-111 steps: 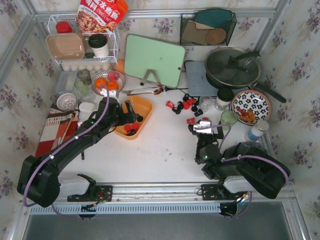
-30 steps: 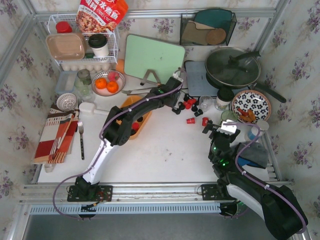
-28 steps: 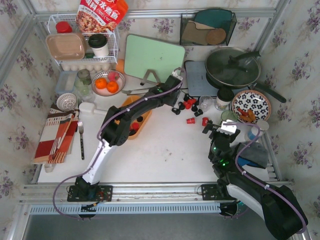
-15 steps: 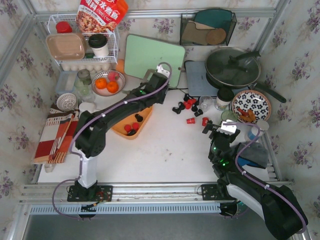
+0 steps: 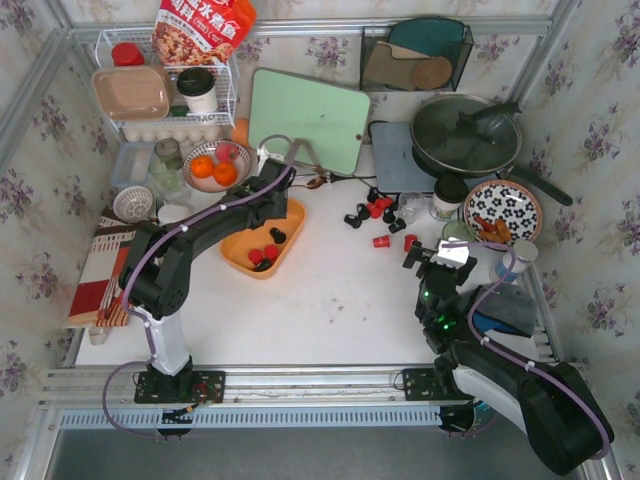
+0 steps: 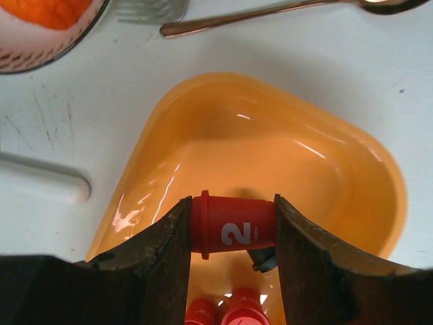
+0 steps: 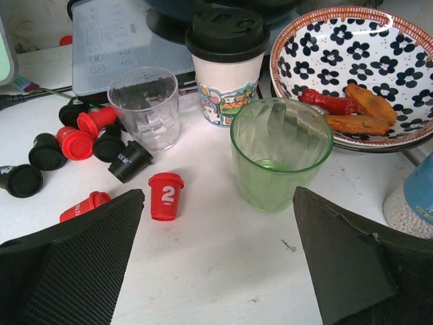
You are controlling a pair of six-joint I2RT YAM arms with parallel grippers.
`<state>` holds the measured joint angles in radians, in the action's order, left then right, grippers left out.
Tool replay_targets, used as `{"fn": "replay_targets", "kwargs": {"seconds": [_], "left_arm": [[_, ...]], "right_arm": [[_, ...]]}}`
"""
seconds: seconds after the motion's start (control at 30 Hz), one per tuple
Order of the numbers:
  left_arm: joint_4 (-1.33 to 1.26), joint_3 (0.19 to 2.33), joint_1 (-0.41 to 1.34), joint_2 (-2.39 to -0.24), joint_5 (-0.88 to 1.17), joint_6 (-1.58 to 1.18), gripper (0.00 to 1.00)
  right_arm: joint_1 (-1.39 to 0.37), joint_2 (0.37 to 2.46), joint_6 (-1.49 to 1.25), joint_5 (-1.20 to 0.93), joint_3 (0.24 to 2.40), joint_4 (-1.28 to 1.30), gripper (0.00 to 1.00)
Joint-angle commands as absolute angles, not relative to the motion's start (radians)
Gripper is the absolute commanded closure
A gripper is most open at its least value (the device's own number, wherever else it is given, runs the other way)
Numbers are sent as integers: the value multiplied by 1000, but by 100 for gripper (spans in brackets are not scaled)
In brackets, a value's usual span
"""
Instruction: Mix the coffee capsules in the storage basket
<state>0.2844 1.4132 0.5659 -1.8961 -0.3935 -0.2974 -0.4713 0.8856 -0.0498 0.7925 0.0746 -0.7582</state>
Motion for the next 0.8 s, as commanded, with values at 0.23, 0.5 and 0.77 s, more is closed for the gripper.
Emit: {"fn": "replay_targets", "kwargs": {"seconds": [0.23,0.5,0.77], "left_arm": [[324,1385,521,-1892,-403,-440,38],[285,1330,503,-1838,-379,-503,35],[218,1283,505,-1772,-332,-509,34]], "right_arm": [[-472,906,-55,793,84,-782,0],[-471,909,-55,793,84,-783,0],[-471,908,-55,794,86,-781,0]]}}
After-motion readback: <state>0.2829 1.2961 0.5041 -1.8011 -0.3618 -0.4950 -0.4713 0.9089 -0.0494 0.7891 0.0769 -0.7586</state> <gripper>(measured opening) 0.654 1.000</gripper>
